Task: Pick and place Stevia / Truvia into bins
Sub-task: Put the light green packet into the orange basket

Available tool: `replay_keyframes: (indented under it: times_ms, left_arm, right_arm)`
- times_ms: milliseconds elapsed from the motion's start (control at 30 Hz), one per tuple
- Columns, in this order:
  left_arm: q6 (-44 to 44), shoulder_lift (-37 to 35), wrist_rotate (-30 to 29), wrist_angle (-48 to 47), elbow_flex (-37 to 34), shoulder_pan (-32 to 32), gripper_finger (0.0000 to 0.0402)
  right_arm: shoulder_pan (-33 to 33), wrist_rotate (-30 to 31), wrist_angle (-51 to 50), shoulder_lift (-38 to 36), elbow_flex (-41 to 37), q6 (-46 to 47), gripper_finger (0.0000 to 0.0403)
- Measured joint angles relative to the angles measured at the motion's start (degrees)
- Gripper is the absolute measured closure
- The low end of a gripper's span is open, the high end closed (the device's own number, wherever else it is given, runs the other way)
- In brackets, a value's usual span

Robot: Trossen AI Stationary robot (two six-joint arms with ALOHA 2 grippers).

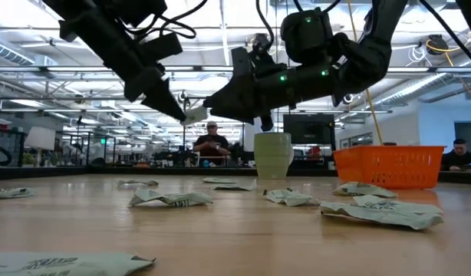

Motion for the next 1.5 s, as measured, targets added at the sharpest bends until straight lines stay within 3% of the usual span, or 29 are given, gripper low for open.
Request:
replay_keyframes:
  times_ms: [400,767,1067,1200,1300,1500]
  left_arm:
    - [0.29,-0.02,2.06,5.9,0.02,0.39,0.0391]
    - [0.71,-0.02,4.14,7.17,0.02,0.13,0.0339]
    - [0.71,-0.02,2.94,5.7,0.02,0.13,0.0288]
    - [1.52,-0.04,0.15,4.01,0.02,0.17,0.0263]
    - [1.65,-0.04,-0.36,3.68,0.02,0.17,0.025]
    - [-2.05,-0.04,-0.36,3.7,0.02,0.21,0.0245]
  right_arm:
    - [-0.17,-2.58,1.97,-0.07,0.1,-2.03,0.029]
    - [-0.17,-2.52,1.93,-0.07,0.1,-7.8,0.0396]
    - [-0.17,-1.0,-1.02,-0.15,0.08,-12.41,0.0401]
    - [0.04,6.78,-11.74,-3.16,0.03,-18.12,0.04]
    - [1.06,12.71,-25.87,-10.23,0.01,-17.56,0.0402]
    - [5.17,13.99,-56.46,-29.09,0.05,-1.12,0.0402]
